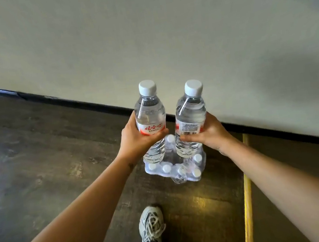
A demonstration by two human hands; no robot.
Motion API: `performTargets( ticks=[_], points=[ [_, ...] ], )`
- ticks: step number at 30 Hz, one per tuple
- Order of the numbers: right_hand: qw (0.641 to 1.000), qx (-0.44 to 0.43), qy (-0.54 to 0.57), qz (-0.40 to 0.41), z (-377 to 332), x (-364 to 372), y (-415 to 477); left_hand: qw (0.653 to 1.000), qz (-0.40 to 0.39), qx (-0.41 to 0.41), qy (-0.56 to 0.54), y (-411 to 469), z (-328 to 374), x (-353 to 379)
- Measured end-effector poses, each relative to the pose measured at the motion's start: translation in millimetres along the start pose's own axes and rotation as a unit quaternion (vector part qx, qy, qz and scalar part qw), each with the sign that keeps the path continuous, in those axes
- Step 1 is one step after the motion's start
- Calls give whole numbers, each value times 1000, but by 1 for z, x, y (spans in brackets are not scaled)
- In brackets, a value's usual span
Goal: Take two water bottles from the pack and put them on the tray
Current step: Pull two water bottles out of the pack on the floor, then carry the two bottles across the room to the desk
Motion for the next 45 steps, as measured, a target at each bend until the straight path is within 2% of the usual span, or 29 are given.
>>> performTargets(
  ticks=[2, 4, 6, 9, 14, 20, 27, 31, 38, 45],
  points=[
    [999, -39, -12, -18, -56, -4, -9, 1000, 25, 9, -9, -9, 39, -33],
    [992, -110, -29, -60, -139, 2, -38, 996, 86, 34, -19, -38, 93, -97],
    [988, -133, -17, -75, -169, 4, -41, 995, 87, 39, -20, -44, 114, -116],
    [971, -204, -15, -120, -259, 24, -78, 986, 157, 60, -26, -91, 170, -198],
    [926, -318, -18, -203, -416, 82, -161, 955, 283, 78, -34, -193, 242, -340],
    [867, -390, -18, -310, -562, 188, -266, 907, 414, 75, -20, -313, 288, -502],
    [788, -459, 0, -410, -718, 361, -368, 861, 500, 83, 54, -388, 302, -700],
    [752, -466, -5, -466, -789, 471, -413, 823, 556, 88, 78, -416, 298, -814],
    [737, -466, -11, -490, -885, 645, -417, 809, 581, 80, 48, -396, 264, -995],
    [720, -476, -24, -505, -985, 832, -347, 809, 580, 92, -19, -295, 203, -1181]
  ],
)
Point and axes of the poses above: each hand's wrist, its own y-axis towards the middle knuckle, its own x-axis out of the palm, z = x × y, the point moved 4 cm from there along y, towards the middle knuckle, and after that the axes turned 8 degrees about z, right-handed, at the moved point
